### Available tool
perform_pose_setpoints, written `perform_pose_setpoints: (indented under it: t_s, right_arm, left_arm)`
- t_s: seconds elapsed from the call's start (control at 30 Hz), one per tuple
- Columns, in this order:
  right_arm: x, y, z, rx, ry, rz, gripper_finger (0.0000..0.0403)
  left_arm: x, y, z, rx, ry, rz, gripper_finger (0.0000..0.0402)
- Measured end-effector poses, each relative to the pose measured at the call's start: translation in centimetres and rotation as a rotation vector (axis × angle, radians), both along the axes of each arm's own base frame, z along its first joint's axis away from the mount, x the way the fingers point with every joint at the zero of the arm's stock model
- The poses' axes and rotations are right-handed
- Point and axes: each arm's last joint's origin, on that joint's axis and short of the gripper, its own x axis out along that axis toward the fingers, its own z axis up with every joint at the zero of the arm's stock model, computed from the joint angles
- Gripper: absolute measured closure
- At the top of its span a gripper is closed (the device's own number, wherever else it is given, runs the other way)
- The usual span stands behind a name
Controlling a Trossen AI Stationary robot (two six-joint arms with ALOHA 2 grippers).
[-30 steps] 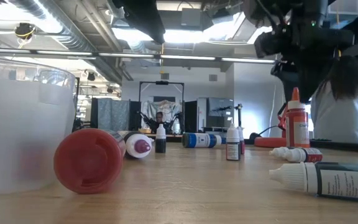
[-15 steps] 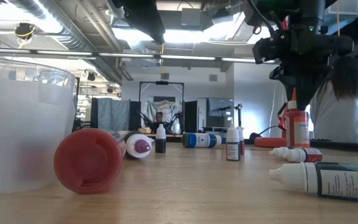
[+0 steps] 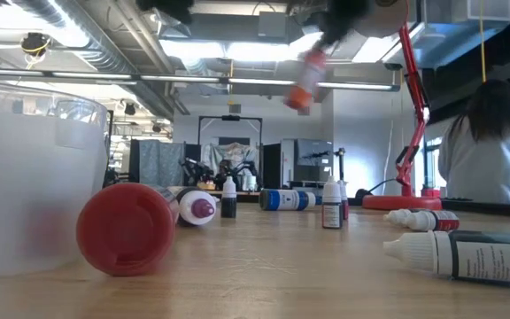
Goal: Pick & Place food coloring
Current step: Put the orange food coloring bottle into the transparent bin
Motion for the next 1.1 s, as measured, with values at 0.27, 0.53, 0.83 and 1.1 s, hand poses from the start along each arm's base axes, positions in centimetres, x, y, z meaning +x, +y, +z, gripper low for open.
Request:
perform_pose_setpoints:
  t_s: [0.27, 0.53, 0.83, 1.1]
  right_arm:
    - [8.3, -1.5, 0.4, -0.070, 0.001, 0.096, 0.0280]
    - [13.5, -2.8, -5.0, -0.041, 0.111, 0.136, 0.0280]
    - [15.4, -3.8, -11.1, -0.019, 0.267, 0.126, 0.0273]
    - [15.7, -3.9, -12.4, -0.015, 0.295, 0.124, 0.0261]
  left_arm:
    - [-3.3, -0.4, 1.5, -0.083, -0.005, 0.050, 0.0239]
    - [-4.3, -1.3, 1.5, -0.092, 0.009, 0.081, 0.0236]
    - [-4.4, -1.5, 1.0, -0.092, 0.011, 0.103, 0.0239]
    - [-4.4, -1.5, 1.0, -0.098, 0.009, 0.110, 0.0236]
